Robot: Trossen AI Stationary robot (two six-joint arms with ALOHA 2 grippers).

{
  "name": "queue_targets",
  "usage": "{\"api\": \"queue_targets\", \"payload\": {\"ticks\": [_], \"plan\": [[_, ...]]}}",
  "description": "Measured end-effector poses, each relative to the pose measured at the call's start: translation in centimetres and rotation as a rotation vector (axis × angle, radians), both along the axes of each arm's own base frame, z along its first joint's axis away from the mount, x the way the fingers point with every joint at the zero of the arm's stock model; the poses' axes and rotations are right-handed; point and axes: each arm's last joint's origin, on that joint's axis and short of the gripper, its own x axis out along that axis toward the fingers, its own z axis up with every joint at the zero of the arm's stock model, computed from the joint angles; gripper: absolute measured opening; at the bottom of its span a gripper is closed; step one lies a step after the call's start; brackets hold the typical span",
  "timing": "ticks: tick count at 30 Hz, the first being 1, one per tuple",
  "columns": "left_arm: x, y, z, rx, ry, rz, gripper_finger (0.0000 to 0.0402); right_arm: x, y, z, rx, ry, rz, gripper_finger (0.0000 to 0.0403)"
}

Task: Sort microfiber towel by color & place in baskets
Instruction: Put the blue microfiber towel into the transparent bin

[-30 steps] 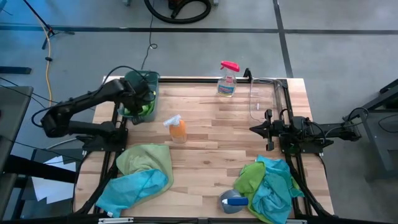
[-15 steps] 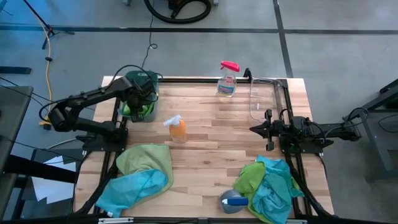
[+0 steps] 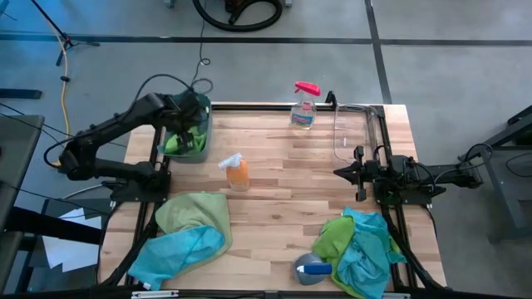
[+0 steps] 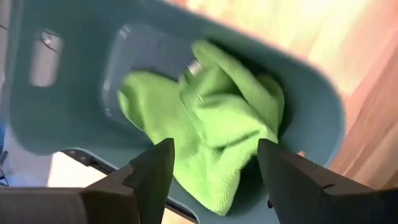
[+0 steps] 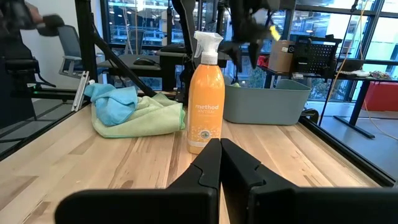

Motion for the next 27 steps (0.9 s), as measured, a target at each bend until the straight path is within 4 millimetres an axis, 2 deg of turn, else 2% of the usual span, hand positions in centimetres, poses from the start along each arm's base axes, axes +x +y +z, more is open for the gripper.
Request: {"api": "queue_targets", "payload": {"ticks": [3,7,10,16,23,27], "plan": [[0.3,0.1,2.0,0.017,-0.096,0.067,0.0223,0.0,0.0,0.0,0.0,0.0,0.0,0.0],[0.8,-0.6,4.2,-0.147,-0.46,0.115,0.0223,0.0,0.0,0.0,0.0,0.0,0.0,0.0],[0.5,-2.0,6.0,-0.251,-0.74,0.058,0.0223,0.0,0.0,0.0,0.0,0.0,0.0,0.0],[-1.1,-5.8,8.3,-0.257,-1.078,-0.072,0.0223,0.0,0.0,0.0,0.0,0.0,0.0,0.0],[-3.2,-9.4,7.8,-0.314,-1.314,-0.182,0.0223,0.0,0.0,0.0,0.0,0.0,0.0,0.0],[-2.8,-10.3,6.8,-0.35,-1.445,-0.208,0.0223,0.0,0.0,0.0,0.0,0.0,0.0,0.0]]}}
